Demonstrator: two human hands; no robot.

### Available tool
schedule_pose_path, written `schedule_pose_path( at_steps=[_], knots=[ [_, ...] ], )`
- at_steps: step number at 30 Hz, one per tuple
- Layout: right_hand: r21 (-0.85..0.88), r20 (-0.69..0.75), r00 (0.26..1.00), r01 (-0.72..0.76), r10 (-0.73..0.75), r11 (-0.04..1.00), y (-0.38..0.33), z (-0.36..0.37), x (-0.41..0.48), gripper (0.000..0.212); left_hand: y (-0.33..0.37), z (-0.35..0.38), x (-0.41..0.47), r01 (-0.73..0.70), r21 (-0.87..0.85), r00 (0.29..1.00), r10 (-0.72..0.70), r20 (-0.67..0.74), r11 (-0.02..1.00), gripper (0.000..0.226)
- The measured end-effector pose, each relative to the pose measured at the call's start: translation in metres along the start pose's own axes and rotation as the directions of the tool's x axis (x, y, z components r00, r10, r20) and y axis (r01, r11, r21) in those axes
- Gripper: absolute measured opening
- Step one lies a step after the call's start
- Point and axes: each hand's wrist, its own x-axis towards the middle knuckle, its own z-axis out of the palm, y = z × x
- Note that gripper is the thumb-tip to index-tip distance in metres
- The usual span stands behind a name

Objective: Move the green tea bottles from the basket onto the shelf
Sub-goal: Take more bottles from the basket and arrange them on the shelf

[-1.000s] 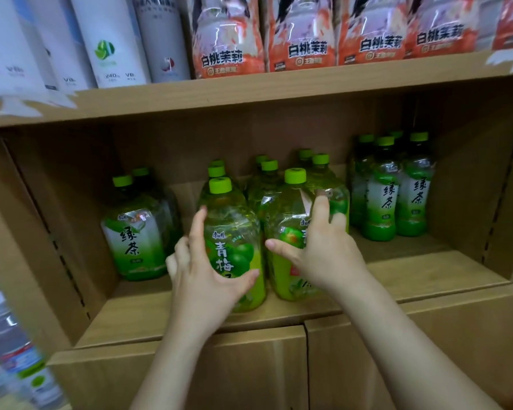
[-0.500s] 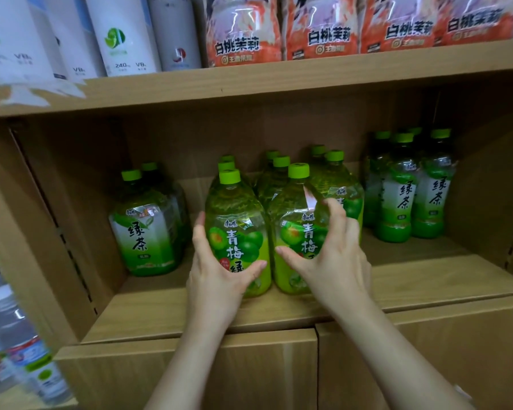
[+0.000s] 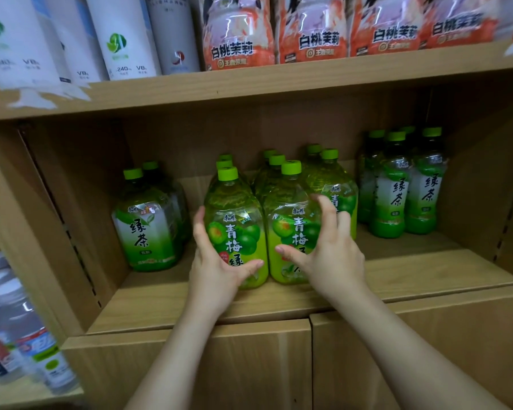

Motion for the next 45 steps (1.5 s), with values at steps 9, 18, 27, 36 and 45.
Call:
schedule_pose_path(
  at_steps=[9,18,27,36,45],
  knots=[
    [-0.021,0.249,0.968,0.040,-0.034,0.999,0.009,-0.049,-0.008,0.089,0.032,-0.009,-0.012,0.001,0.128,0.991,0.016,-0.133,0.992,0.112],
    [-0.066,0.256,0.965,0.071,-0.052,0.995,0.048,-0.190,-0.063,0.025,0.136,0.025,-0.063,-0.508,-0.250,0.852,0.524,-0.001,0.824,0.018],
    [-0.371,0.125,0.928,-0.285,0.351,0.884,0.181,-0.308,-0.177,0.013,0.203,0.178,-0.170,-0.255,-0.607,0.622,0.608,0.493,0.753,0.016],
    [-0.316,-0.174,0.636,-0.759,0.752,0.569,0.309,-0.350,-0.346,0.019,0.237,0.356,-0.318,-0.250,-0.572,0.094,0.607,0.789,0.782,0.014],
    [-0.209,-0.219,0.423,-0.900,0.879,0.382,0.397,-0.328,-0.409,0.038,0.157,0.528,-0.491,-0.623,-0.303,-0.304,0.133,0.943,0.721,0.061]
  ],
)
